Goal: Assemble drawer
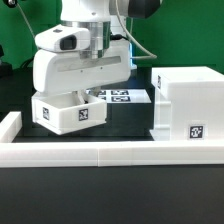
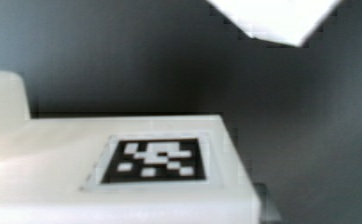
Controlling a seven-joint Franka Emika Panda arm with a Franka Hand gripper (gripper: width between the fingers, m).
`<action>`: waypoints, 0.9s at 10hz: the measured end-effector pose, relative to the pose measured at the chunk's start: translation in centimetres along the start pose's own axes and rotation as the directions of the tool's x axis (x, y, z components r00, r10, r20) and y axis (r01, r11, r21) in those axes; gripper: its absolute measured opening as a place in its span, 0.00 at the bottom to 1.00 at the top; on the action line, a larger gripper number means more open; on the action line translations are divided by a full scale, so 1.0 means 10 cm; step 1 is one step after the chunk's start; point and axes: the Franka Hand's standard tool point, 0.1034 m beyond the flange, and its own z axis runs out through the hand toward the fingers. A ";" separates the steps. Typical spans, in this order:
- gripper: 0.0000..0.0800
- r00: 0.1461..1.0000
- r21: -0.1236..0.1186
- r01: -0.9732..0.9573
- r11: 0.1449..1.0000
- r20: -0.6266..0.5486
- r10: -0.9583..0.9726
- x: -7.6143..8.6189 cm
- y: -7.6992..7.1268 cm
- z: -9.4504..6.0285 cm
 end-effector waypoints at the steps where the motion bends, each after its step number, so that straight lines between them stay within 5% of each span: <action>1: 0.05 0.999 0.003 0.048 0.999 0.002 -0.048 0.01 0.03 -0.01; 6: 0.05 0.929 0.003 0.368 0.930 0.026 -0.368 -0.01 0.02 0.01; 9: 0.05 0.811 0.023 0.583 0.812 0.051 -0.583 0.26 0.02 -0.01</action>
Offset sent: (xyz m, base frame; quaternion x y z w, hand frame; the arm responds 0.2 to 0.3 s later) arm 0.0000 0.0000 0.0000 0.0000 0.0000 -0.1296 0.9916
